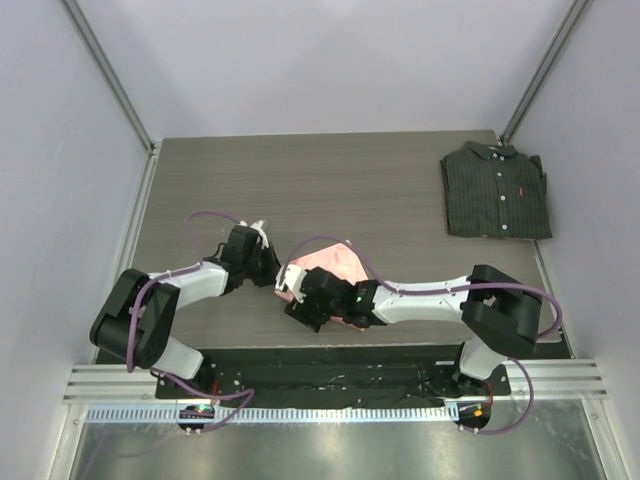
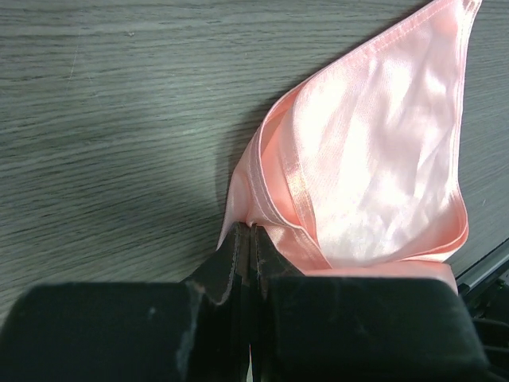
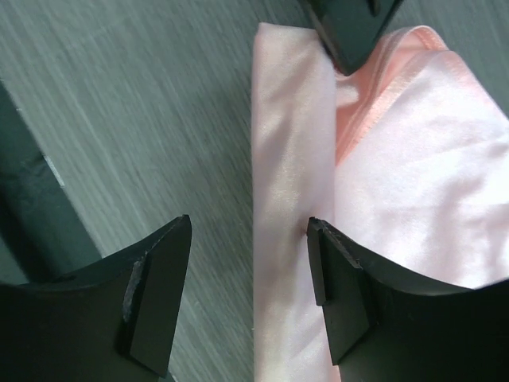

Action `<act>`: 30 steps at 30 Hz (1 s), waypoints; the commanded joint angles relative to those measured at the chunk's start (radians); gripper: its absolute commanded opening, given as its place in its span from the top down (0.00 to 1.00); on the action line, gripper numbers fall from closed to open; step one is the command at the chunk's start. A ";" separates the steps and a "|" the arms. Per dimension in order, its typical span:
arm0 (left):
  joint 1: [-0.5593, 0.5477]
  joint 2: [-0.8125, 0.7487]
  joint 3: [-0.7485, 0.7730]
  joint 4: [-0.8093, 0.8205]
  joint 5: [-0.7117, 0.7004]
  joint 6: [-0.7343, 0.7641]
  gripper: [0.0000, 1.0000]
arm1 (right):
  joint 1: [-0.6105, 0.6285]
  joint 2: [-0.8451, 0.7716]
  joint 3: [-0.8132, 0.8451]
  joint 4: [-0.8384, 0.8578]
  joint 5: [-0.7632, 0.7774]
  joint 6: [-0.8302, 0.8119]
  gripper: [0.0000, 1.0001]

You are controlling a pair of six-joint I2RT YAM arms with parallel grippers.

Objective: Fold the napkin, place the utensils inside, and roll it up
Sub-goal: Roll the napkin with the utensil

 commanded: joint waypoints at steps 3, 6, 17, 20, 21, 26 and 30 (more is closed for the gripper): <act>0.001 0.020 0.010 -0.113 -0.016 -0.005 1.00 | 0.018 0.038 0.011 0.052 0.189 -0.082 0.34; 0.001 0.017 0.013 -0.116 -0.009 -0.004 1.00 | 0.018 0.066 0.014 0.046 0.189 -0.086 0.36; 0.001 -0.047 0.027 -0.141 -0.046 0.008 0.79 | -0.014 0.100 -0.002 -0.002 -0.007 -0.034 0.70; 0.002 -0.125 0.034 -0.203 -0.124 0.008 0.54 | -0.042 0.089 -0.023 0.000 -0.112 0.002 0.73; 0.002 -0.163 0.037 -0.226 -0.143 0.008 0.41 | -0.048 0.087 -0.034 0.003 -0.165 0.012 0.74; 0.004 -0.251 0.022 -0.308 -0.224 0.012 0.27 | -0.117 0.066 -0.088 0.067 -0.343 0.099 0.75; 0.004 -0.344 -0.027 -0.294 -0.217 0.001 0.28 | -0.176 0.067 -0.108 0.087 -0.529 0.153 0.76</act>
